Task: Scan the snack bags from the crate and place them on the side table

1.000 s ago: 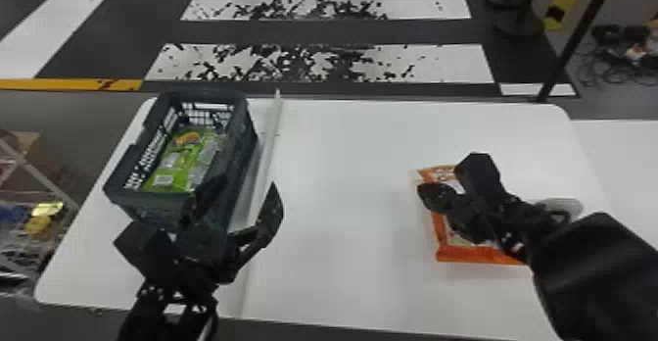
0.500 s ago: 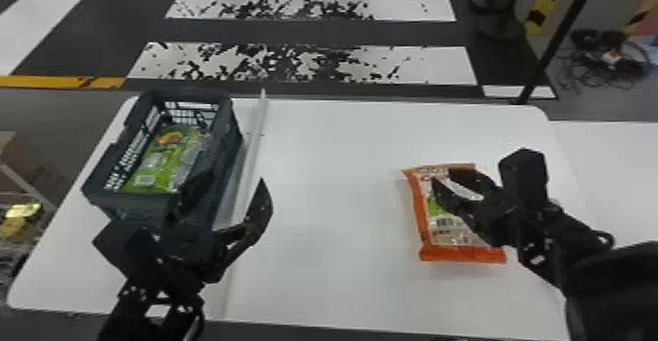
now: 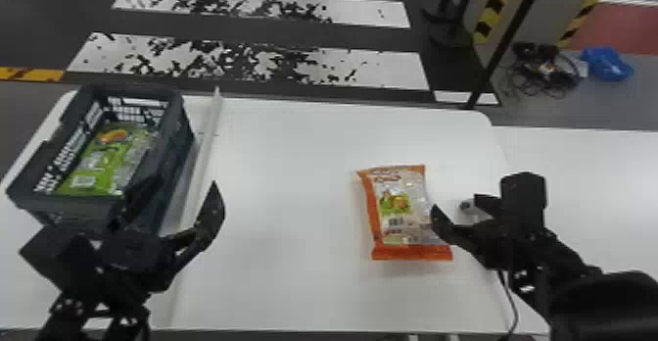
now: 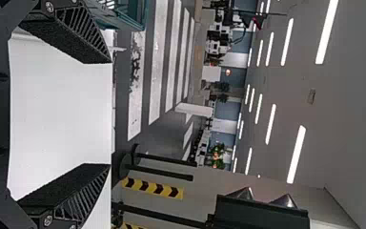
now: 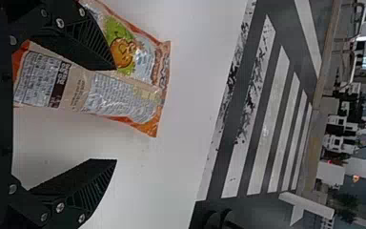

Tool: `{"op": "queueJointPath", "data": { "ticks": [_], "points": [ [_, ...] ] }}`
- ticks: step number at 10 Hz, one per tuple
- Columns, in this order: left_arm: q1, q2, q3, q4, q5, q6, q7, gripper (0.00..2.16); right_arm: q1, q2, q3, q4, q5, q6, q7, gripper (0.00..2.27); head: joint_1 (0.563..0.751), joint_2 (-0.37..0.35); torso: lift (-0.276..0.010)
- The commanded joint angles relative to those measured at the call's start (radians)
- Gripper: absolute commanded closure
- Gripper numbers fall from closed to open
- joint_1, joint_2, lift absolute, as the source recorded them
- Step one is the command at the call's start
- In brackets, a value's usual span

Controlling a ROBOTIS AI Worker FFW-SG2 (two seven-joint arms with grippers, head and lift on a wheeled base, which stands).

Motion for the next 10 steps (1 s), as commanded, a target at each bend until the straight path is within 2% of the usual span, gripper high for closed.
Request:
{"op": "queueJointPath", "data": {
  "ticks": [1,4,6,9,10],
  "points": [
    [0.001,0.001,0.002,-0.005,0.000,0.000,0.000,0.10,0.006,0.004,-0.057,0.001,-0.031,0.088,-0.006,0.21,0.695,-0.140,-0.050],
    [0.005,-0.001,0.000,-0.003,0.000,0.000,0.000,0.10,-0.019,0.008,-0.129,0.070,-0.054,0.085,-0.013,0.21,0.695,-0.208,-0.050],
    [0.005,-0.001,0.000,-0.003,0.000,0.000,0.000,0.10,-0.083,-0.017,-0.131,0.158,-0.077,0.124,0.002,0.17,0.695,-0.245,-0.050],
    [0.003,-0.004,0.000,0.004,0.000,-0.003,0.000,0.10,-0.171,-0.042,-0.111,0.270,-0.072,0.183,0.008,0.19,0.695,-0.263,-0.050],
    [0.003,-0.004,0.000,0.007,0.000,-0.006,0.000,0.10,-0.191,-0.049,-0.102,0.303,-0.071,0.189,0.011,0.33,0.695,-0.267,-0.050]
  ]
}}
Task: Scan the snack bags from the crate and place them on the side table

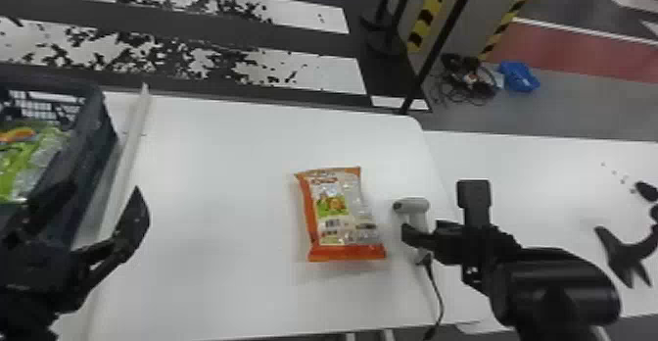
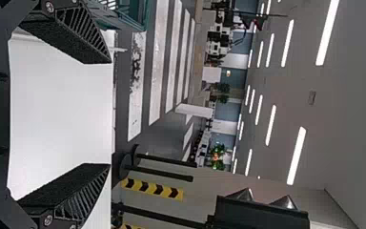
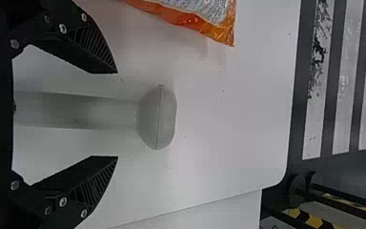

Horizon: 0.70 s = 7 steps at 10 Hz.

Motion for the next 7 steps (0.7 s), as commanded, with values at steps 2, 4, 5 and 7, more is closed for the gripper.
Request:
{"op": "queueJointPath", "data": {
  "ticks": [2,4,5,7],
  "points": [
    [-0.004,0.000,0.000,0.010,0.000,-0.003,0.000,0.10,-0.049,-0.012,0.019,0.073,0.007,0.028,0.025,1.35,0.695,-0.271,-0.050],
    [-0.005,0.000,0.000,0.013,0.000,-0.003,0.000,0.10,-0.065,-0.015,0.036,0.087,0.021,0.034,0.019,2.11,0.695,-0.269,-0.050],
    [-0.005,0.000,0.000,0.013,0.000,-0.003,0.000,0.10,-0.063,-0.015,0.039,0.079,0.023,0.025,0.012,2.14,0.695,-0.269,-0.050],
    [-0.005,0.000,0.000,0.012,0.000,-0.003,0.000,0.10,-0.032,-0.014,0.034,0.015,0.023,0.022,-0.024,2.25,0.695,-0.267,-0.050]
  ]
}}
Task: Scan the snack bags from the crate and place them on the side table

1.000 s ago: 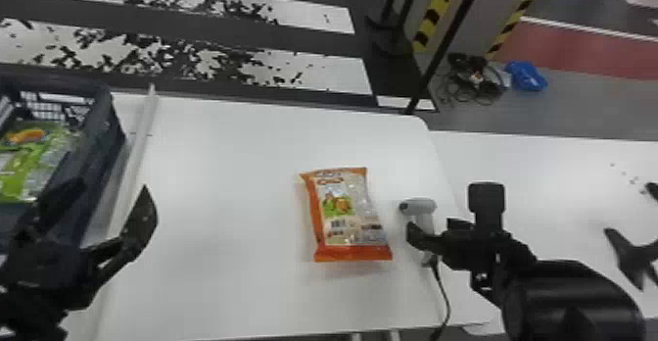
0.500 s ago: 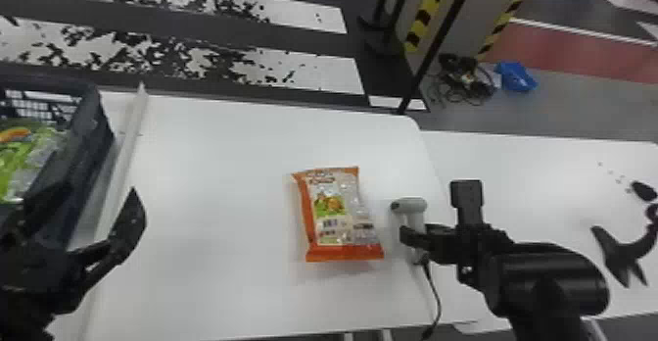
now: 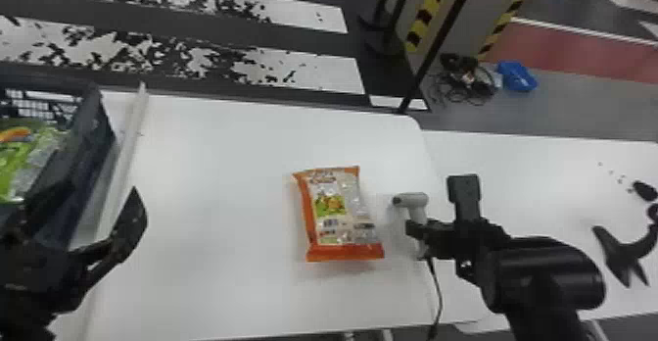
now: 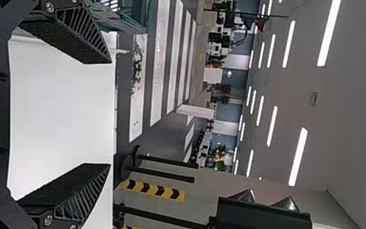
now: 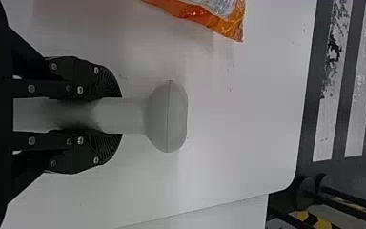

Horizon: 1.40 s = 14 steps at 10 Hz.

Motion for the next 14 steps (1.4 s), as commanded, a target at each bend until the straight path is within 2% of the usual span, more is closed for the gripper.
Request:
{"op": "queueJointPath", "data": {
  "ticks": [1,2,5,8,11,14],
  "points": [
    [0.000,0.000,0.000,0.000,0.000,0.000,0.000,0.10,0.049,0.005,-0.005,-0.091,0.000,-0.010,-0.027,2.25,0.695,-0.268,-0.050],
    [0.002,0.000,-0.002,0.000,0.000,-0.003,0.000,0.10,0.089,0.012,-0.013,-0.168,0.000,0.009,-0.031,2.25,0.695,-0.269,-0.050],
    [0.002,0.000,-0.005,0.001,0.000,-0.003,-0.002,0.10,0.187,0.040,-0.013,-0.421,-0.001,0.214,-0.034,2.25,0.695,-0.250,-0.050],
    [0.002,0.000,-0.009,0.001,0.000,-0.003,-0.002,0.10,0.256,0.049,0.027,-0.592,-0.003,0.322,-0.031,2.25,0.695,-0.215,-0.050],
    [0.003,0.000,-0.009,0.000,0.000,-0.003,-0.002,0.10,0.262,0.049,0.116,-0.666,0.002,0.392,-0.030,2.25,0.695,-0.159,-0.050],
    [0.003,0.002,-0.009,-0.002,0.000,-0.003,-0.002,0.10,0.221,0.049,0.225,-0.648,0.054,0.426,-0.033,2.25,0.695,-0.096,-0.050]
  ]
}}
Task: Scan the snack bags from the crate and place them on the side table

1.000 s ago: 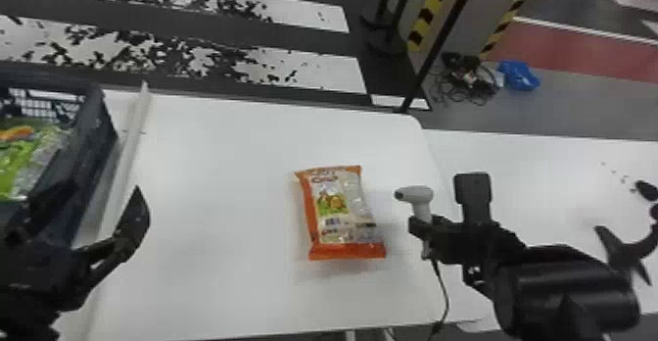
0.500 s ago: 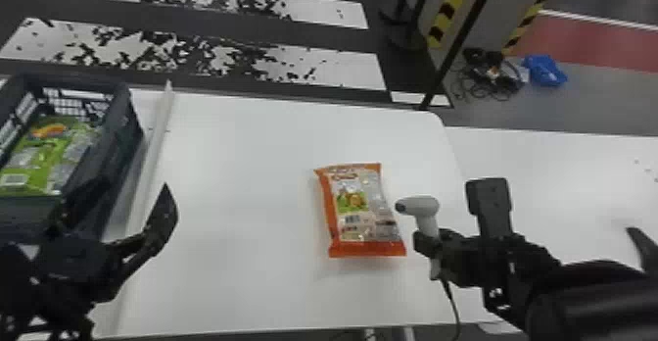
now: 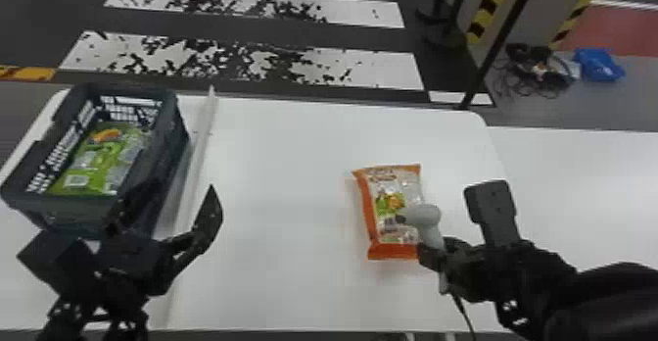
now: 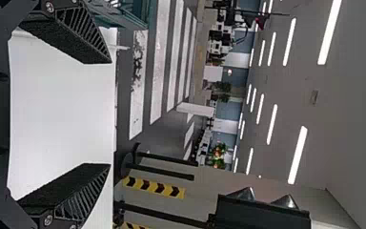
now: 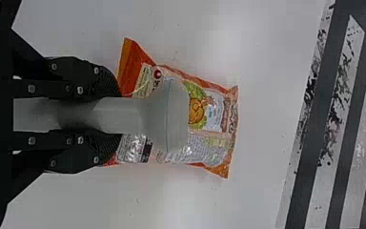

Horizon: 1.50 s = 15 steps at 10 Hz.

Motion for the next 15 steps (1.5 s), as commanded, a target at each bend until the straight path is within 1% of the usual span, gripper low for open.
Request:
{"op": "queueJointPath", "data": {
  "ticks": [1,4,6,8,10,11,13,14,15],
  "points": [
    [0.000,0.001,0.000,-0.002,0.000,0.000,0.000,0.10,-0.035,0.000,0.051,0.036,0.026,0.008,-0.002,2.25,0.695,-0.077,-0.050],
    [0.000,0.002,0.000,-0.002,0.000,0.000,0.000,0.10,-0.067,0.011,0.098,0.097,0.042,0.005,-0.015,2.25,0.695,-0.051,-0.050],
    [0.001,0.001,0.000,0.000,0.000,0.000,0.000,0.10,-0.068,0.011,0.094,0.088,0.042,0.005,-0.019,2.25,0.695,-0.039,-0.050],
    [0.003,-0.001,0.000,0.001,0.000,0.000,0.000,0.10,-0.055,0.011,0.068,0.059,0.040,0.005,-0.018,2.25,0.695,-0.039,-0.050],
    [0.003,-0.001,0.000,0.001,0.000,-0.006,0.000,0.10,-0.053,0.011,0.005,0.060,0.026,-0.019,-0.024,2.25,0.695,-0.057,-0.050],
    [0.003,-0.001,0.002,0.001,0.000,-0.006,0.000,0.10,-0.053,0.011,-0.043,0.086,0.011,-0.068,-0.027,2.25,0.695,-0.066,-0.050],
    [0.003,-0.001,0.000,0.001,-0.002,-0.006,0.000,0.10,-0.062,0.011,-0.133,0.154,-0.018,-0.139,-0.028,2.25,0.695,-0.122,-0.050],
    [0.003,-0.001,0.002,0.001,0.000,-0.006,-0.002,0.10,-0.073,0.009,-0.166,0.189,-0.023,-0.157,-0.027,2.25,0.695,-0.153,-0.050],
    [0.003,-0.001,0.000,0.001,0.000,-0.006,-0.002,0.10,-0.088,0.006,-0.182,0.227,-0.024,-0.182,-0.027,2.25,0.695,-0.168,-0.050]
  ]
}}
